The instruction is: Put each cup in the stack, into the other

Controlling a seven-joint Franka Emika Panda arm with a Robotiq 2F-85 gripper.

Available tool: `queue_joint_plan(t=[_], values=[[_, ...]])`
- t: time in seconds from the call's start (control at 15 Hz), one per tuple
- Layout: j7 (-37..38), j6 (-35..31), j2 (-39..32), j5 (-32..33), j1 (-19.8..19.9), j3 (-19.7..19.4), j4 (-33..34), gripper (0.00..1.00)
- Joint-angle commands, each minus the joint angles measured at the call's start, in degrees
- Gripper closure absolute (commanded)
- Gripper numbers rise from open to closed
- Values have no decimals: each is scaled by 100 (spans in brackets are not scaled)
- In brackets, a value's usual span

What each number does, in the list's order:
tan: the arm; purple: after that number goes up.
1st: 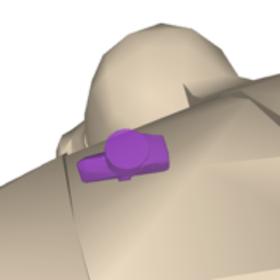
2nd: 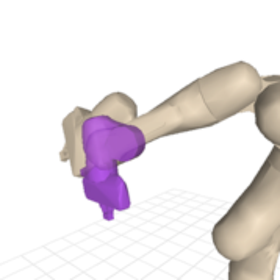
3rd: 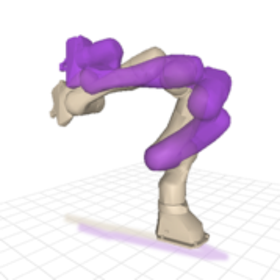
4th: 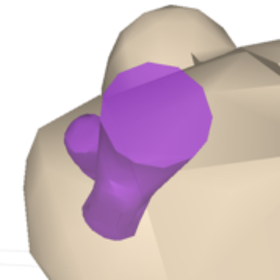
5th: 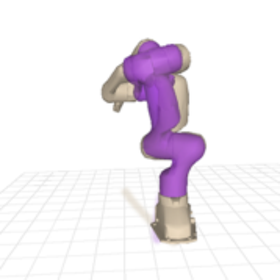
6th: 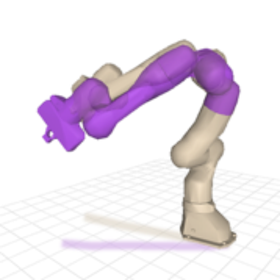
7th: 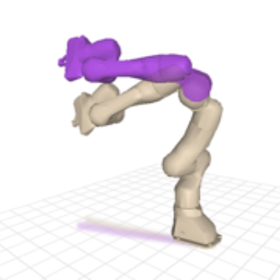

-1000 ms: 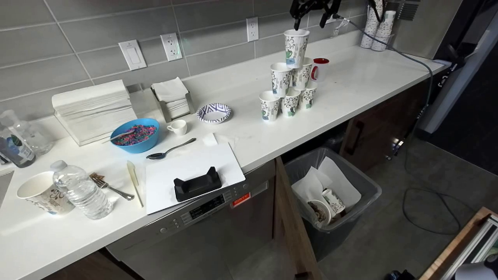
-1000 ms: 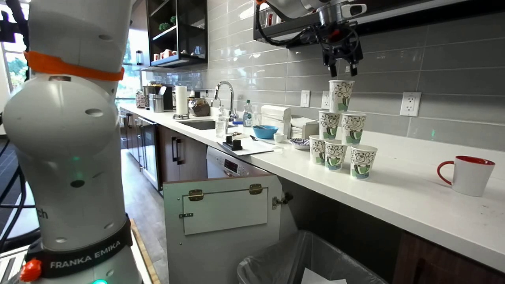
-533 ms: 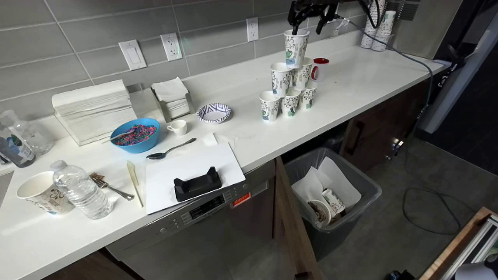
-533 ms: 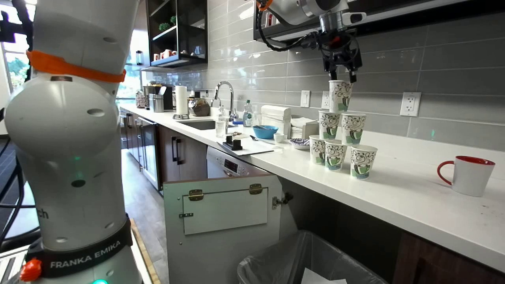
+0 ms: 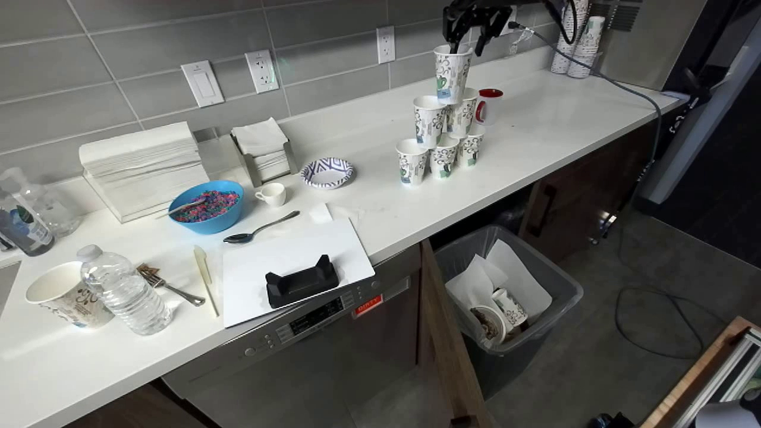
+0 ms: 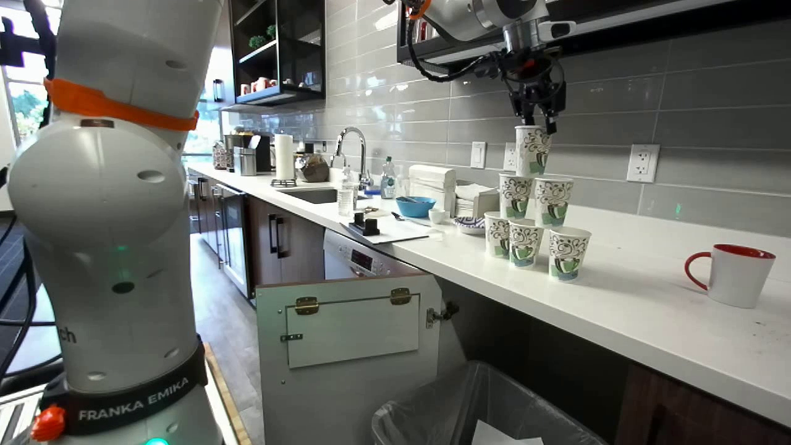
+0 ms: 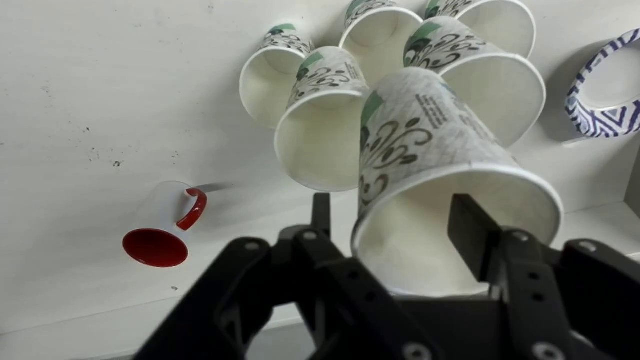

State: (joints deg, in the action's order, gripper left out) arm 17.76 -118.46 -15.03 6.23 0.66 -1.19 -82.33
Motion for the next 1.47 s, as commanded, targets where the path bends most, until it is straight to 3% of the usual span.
queue_joint_plan(t=[0.0,0.2,0.33,0.53,0.67,1.4], values=[[92,84,-146,58,-100,-90,207,41],[95,86,-172,62,-111,-95,253,45],[104,82,-186,59,-121,-99,282,55],[110,76,-208,56,-132,-100,312,88],[117,68,-203,52,-138,-104,307,100],[182,-17,-43,65,-180,-37,357,99]])
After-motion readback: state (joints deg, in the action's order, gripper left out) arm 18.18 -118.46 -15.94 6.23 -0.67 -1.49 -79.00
